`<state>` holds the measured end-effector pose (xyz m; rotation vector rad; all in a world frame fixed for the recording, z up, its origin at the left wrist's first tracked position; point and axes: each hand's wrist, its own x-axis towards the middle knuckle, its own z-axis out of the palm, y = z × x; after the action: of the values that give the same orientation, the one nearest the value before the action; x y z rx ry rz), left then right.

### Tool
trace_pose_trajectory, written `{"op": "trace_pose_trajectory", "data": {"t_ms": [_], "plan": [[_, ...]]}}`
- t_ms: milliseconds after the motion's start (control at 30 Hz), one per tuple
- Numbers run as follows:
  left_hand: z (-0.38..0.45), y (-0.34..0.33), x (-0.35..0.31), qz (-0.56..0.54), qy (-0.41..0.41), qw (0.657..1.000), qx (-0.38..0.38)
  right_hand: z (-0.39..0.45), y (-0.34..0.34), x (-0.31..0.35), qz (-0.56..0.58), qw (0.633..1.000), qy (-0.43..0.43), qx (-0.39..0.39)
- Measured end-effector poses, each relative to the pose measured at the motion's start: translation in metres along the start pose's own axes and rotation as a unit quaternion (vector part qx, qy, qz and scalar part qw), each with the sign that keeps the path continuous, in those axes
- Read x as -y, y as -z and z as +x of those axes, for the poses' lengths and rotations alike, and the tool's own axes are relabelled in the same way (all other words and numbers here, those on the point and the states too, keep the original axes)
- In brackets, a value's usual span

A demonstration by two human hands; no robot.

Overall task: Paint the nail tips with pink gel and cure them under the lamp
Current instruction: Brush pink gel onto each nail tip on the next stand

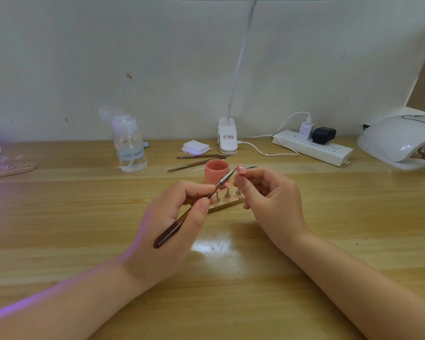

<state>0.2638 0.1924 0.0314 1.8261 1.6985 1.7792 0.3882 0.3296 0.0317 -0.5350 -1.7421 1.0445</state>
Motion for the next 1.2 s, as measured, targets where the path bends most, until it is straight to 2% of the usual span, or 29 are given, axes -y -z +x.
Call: {"op": "trace_pose_trajectory", "data": {"t_ms": [233, 400, 467, 567, 700, 900, 1067, 1200], "plan": [[0.0001, 0.0, -0.0005, -0.007, -0.002, 1.0, -0.019, 0.0007, -0.0003, -0.0016, -0.005, 1.0, -0.001, -0.004], [-0.0004, 0.001, -0.0008, 0.012, -0.011, 1.0, -0.003, 0.0009, -0.0003, -0.0024, -0.005, 1.0, -0.001, -0.004], [-0.0008, 0.0021, -0.0014, 0.021, -0.027, 0.999, -0.018, 0.0008, 0.0004, -0.0031, -0.008, 1.0, -0.006, -0.006], [0.0008, 0.0008, -0.0029, 0.015, -0.01, 0.999, -0.04, 0.0009, 0.0005, -0.0037, -0.018, 1.0, -0.009, -0.005], [0.0004, -0.0001, -0.0035, 0.028, -0.013, 0.999, -0.011, 0.0004, 0.0004, -0.0028, -0.029, 1.0, 0.001, -0.001], [-0.0004, -0.0001, -0.0047, 0.018, -0.008, 0.999, -0.032, 0.0007, 0.0006, -0.0034, -0.041, 0.999, 0.001, -0.003], [0.0, 0.0009, -0.0041, 0.027, -0.017, 0.999, 0.004, 0.0007, 0.0006, -0.0037, -0.048, 0.999, 0.002, -0.003], [-0.0001, 0.0016, -0.005, 0.022, -0.018, 1.0, -0.012, 0.0014, 0.0008, -0.0047, -0.053, 0.999, -0.002, -0.003]]}}
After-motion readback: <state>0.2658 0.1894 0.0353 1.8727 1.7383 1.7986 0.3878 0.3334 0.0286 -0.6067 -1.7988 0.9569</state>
